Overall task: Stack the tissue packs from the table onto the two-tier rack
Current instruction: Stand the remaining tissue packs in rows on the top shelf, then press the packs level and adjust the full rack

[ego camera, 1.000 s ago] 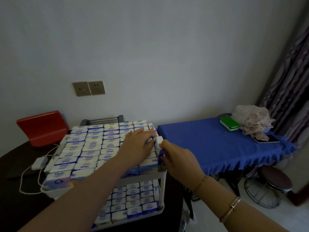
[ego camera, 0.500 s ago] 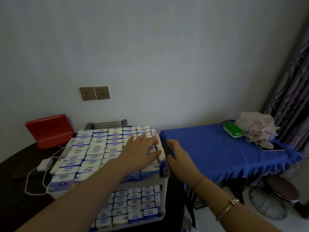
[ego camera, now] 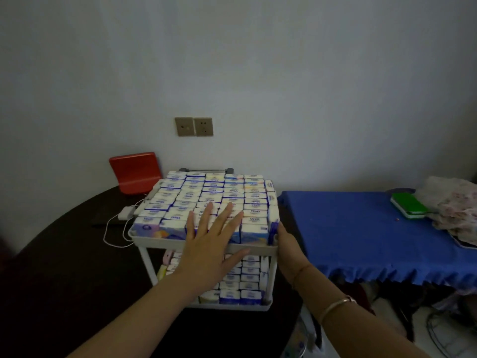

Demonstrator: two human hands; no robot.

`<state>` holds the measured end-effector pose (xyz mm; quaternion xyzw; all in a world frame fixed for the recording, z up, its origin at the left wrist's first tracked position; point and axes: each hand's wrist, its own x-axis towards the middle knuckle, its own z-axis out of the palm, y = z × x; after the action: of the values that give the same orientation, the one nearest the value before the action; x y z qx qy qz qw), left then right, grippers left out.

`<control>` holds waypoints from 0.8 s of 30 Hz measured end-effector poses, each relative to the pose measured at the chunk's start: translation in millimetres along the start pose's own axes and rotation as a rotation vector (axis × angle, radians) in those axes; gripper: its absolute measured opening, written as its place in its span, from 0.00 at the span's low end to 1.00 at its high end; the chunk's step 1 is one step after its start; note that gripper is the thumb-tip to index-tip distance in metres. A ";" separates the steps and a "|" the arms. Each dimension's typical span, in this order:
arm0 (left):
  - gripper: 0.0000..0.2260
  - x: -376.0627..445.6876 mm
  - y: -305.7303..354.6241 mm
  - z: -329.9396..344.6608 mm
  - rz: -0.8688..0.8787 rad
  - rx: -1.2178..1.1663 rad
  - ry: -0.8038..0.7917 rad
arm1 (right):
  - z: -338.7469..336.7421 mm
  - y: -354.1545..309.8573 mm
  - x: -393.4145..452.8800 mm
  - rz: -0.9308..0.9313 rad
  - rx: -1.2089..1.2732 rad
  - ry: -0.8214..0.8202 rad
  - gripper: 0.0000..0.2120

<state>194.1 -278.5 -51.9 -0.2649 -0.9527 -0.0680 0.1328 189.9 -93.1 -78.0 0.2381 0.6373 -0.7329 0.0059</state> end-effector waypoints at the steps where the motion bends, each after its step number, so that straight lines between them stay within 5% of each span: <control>1: 0.35 1.6 3.9 1.4 -0.041 -0.059 -0.011 | -1.9 2.3 -1.0 -0.005 0.032 -0.022 0.21; 8: 0.29 11.8 -30.8 4.0 0.100 -0.257 0.056 | -1.0 23.2 -24.7 0.074 0.169 -0.278 0.20; 11: 0.26 -5.1 -50.8 -6.1 0.081 -0.314 0.052 | 3.7 24.9 -41.4 0.165 0.036 -0.433 0.14; 13: 0.25 -19.4 -48.1 -11.5 -0.083 -0.456 0.089 | -5.8 15.0 -39.5 0.043 -0.262 -0.346 0.13; 16: 0.22 -27.1 -23.9 -10.5 -0.463 -0.603 0.233 | -27.6 -9.5 -20.2 -0.368 -0.500 0.019 0.18; 19: 0.40 -16.3 -4.4 -10.0 -0.867 -0.942 0.333 | -28.2 -40.3 5.4 -0.669 -0.645 0.190 0.12; 21: 0.48 -6.1 0.0 -7.6 -0.933 -1.241 0.386 | -14.7 -55.2 24.7 -0.658 -0.653 0.135 0.10; 24: 0.55 7.8 6.7 -5.7 -0.987 -1.350 0.333 | 4.7 -68.6 41.6 -0.332 -0.598 -0.063 0.22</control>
<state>192.4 -270.2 -43.8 0.1717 -0.6823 -0.7095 0.0398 130.0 -72.3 -28.6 0.0958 0.8534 -0.5118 -0.0243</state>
